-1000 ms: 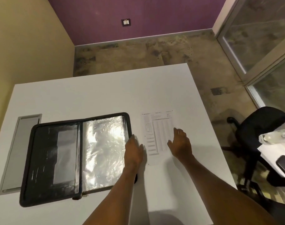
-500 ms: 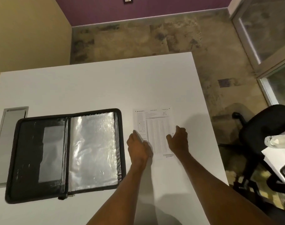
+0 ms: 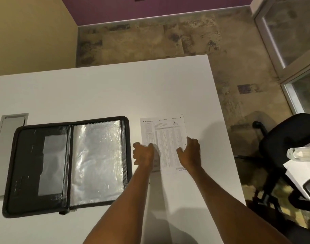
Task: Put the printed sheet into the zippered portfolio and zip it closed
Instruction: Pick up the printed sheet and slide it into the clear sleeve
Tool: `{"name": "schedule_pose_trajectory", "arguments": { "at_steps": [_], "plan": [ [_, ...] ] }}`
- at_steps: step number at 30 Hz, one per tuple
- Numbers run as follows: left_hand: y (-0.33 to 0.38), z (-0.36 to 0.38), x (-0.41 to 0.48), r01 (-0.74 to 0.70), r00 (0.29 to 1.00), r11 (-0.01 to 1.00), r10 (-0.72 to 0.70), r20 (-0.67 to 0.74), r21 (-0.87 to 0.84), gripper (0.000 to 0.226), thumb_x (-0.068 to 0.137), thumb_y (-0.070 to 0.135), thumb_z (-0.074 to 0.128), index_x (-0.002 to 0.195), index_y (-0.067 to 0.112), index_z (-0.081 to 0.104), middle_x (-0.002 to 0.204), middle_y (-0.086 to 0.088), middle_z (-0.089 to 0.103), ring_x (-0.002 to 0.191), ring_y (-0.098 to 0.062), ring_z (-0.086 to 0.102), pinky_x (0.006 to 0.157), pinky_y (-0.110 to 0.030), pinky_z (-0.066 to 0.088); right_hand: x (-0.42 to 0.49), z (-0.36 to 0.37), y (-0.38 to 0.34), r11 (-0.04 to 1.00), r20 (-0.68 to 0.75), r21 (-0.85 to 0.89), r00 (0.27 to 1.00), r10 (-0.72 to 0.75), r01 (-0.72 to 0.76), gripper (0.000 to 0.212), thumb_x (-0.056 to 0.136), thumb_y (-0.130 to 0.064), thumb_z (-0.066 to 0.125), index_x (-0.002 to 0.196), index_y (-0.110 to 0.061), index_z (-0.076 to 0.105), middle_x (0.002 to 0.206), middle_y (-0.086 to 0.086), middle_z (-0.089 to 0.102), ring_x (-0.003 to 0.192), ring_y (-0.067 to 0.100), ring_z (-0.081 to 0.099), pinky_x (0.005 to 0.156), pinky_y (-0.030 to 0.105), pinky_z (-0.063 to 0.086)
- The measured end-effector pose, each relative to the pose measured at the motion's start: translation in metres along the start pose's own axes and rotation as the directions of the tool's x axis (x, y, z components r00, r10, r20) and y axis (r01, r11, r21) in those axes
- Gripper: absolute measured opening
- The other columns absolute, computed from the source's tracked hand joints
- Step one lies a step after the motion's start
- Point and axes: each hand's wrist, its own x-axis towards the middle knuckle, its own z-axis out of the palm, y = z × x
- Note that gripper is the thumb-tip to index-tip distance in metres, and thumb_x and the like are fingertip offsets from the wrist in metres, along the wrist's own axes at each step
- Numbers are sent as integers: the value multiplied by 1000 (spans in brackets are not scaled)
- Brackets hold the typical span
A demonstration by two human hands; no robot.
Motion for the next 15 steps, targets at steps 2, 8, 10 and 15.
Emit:
{"name": "schedule_pose_trajectory", "arguments": {
  "at_steps": [2,8,10,15],
  "plan": [
    [-2,-4,7,-2,998,996,8,70,-89,43,94,20,67,132,3,55,128,-19,66,117,-38,65,102,-51,53,0,0,0,1000,-4,8,1000,-4,4,60,97,-18,64,149,-1,41,147,18,47,137,34,44,111,41,42],
    [-15,-16,10,-71,971,970,120,206,-232,15,94,1,52,85,11,57,87,-7,65,81,-25,58,68,-33,49,1,-2,2,999,8,41,1000,0,0,60,96,-17,64,149,-1,42,147,18,46,138,34,44,112,43,44],
    [-18,-22,10,-88,960,965,148,239,-246,17,96,-1,49,88,9,61,91,-5,69,83,-30,62,75,-39,55,1,-3,3,998,3,60,1000,-2,2,60,95,-16,65,148,-1,43,146,19,47,138,35,45,112,43,44],
    [-27,-38,13,-12,943,936,127,309,-351,27,104,3,56,125,13,70,119,-15,76,83,-28,68,79,-38,61,6,-9,8,990,23,143,1000,-15,11,61,92,-14,68,147,0,46,144,20,49,135,36,50,113,46,45]
  ]
}}
